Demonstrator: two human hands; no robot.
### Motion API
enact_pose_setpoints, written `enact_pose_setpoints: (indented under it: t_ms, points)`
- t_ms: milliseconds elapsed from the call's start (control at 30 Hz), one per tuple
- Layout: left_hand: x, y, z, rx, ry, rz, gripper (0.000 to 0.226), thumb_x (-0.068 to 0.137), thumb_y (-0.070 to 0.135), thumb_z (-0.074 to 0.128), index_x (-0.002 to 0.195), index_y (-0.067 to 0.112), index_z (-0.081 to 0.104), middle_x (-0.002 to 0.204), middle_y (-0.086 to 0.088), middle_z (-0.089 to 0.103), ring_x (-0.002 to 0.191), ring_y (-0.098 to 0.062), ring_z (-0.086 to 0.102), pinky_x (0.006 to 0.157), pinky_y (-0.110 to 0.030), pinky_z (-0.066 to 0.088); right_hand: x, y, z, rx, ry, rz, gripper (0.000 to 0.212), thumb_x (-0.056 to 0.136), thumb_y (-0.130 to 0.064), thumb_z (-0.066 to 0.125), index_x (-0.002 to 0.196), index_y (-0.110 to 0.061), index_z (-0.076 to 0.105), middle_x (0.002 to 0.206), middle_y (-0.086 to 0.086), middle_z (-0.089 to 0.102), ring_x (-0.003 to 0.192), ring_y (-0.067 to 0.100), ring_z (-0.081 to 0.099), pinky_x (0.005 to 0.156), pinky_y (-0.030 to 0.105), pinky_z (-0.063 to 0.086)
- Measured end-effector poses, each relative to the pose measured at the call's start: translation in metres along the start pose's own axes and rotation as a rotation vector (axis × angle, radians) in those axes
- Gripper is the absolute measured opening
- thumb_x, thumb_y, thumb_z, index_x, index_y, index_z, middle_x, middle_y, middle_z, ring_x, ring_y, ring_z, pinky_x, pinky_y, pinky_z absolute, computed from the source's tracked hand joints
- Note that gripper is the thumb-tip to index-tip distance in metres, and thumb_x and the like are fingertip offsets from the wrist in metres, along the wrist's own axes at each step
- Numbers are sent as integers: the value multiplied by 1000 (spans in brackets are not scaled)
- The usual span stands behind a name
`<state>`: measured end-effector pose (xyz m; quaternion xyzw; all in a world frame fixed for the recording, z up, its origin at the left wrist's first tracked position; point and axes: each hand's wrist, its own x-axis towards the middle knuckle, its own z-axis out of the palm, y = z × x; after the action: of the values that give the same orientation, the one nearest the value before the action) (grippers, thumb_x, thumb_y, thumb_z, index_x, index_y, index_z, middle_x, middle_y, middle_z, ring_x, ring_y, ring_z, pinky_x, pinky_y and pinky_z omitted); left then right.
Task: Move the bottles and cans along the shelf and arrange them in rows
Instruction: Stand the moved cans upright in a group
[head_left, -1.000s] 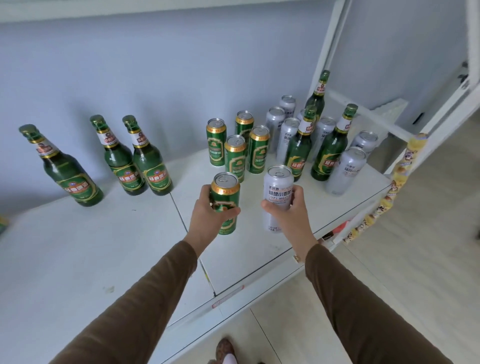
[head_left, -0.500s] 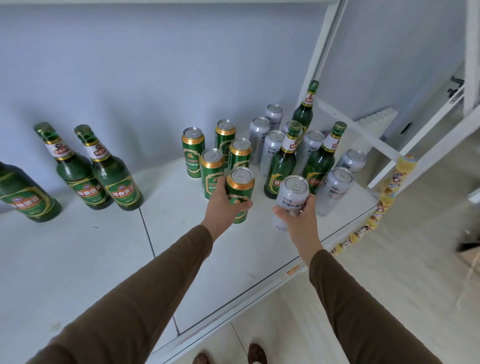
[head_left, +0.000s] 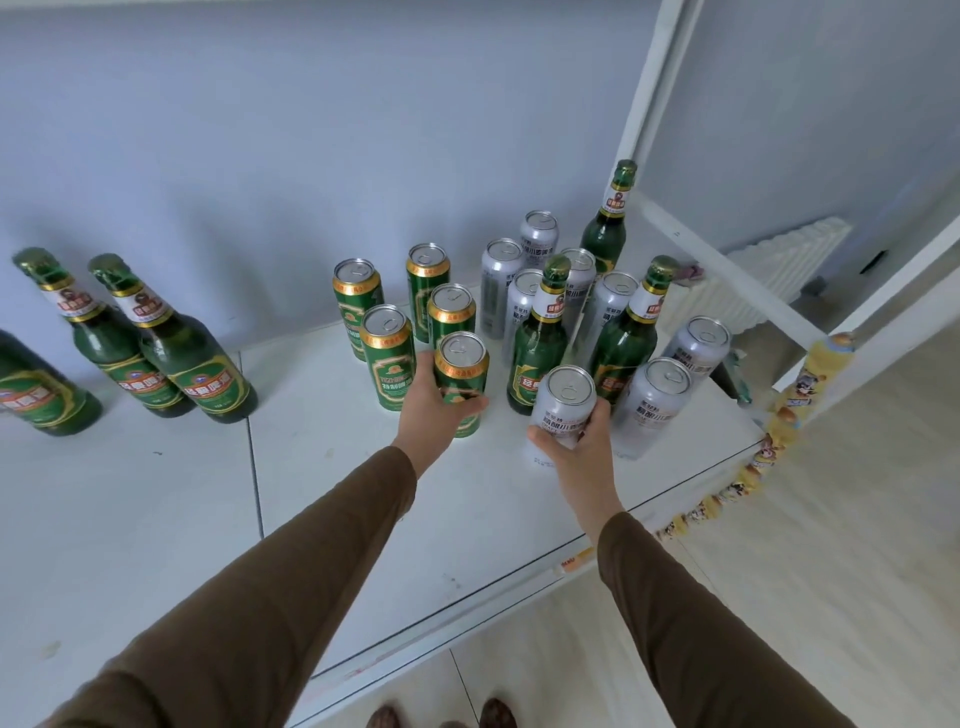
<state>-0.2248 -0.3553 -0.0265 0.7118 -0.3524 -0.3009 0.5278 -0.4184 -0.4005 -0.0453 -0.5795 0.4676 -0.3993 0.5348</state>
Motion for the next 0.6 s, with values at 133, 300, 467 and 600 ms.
enact_pose_setpoints:
  t_ms: [133,300,467,600]
  points:
    - [1,-3,5,12,24,-3,68,70,15,89,124,21,49,117,3,66,110,-21,64,98,-44,53,2,4,-1,6,-8,1,65,78,-6,83,129,-20,45,124,-3,62,113,12,61,102,31,48]
    - [-4,-9,3,17,24,-10,72,74,14,87,133,21,47,123,3,65,113,-18,62,100,-40,52,-2,13,-4,-3,-40,65,71,80,-7,82,138,-17,42,132,-4,61,120,11,59,108,34,46]
    - [-23,-23,-7,11,28,-75,81,79,12,84,145,20,38,144,-2,54,134,-17,50,108,-33,41,-21,32,-11,-63,-13,129,80,77,-20,82,144,-20,38,144,-2,51,133,15,48,117,43,37]
    - [-48,-37,-22,52,32,-123,79,84,18,80,148,23,35,152,-3,46,140,-19,43,106,-29,34,-47,36,-11,-62,55,194,72,84,-19,80,144,-17,39,144,1,44,132,19,44,106,31,37]
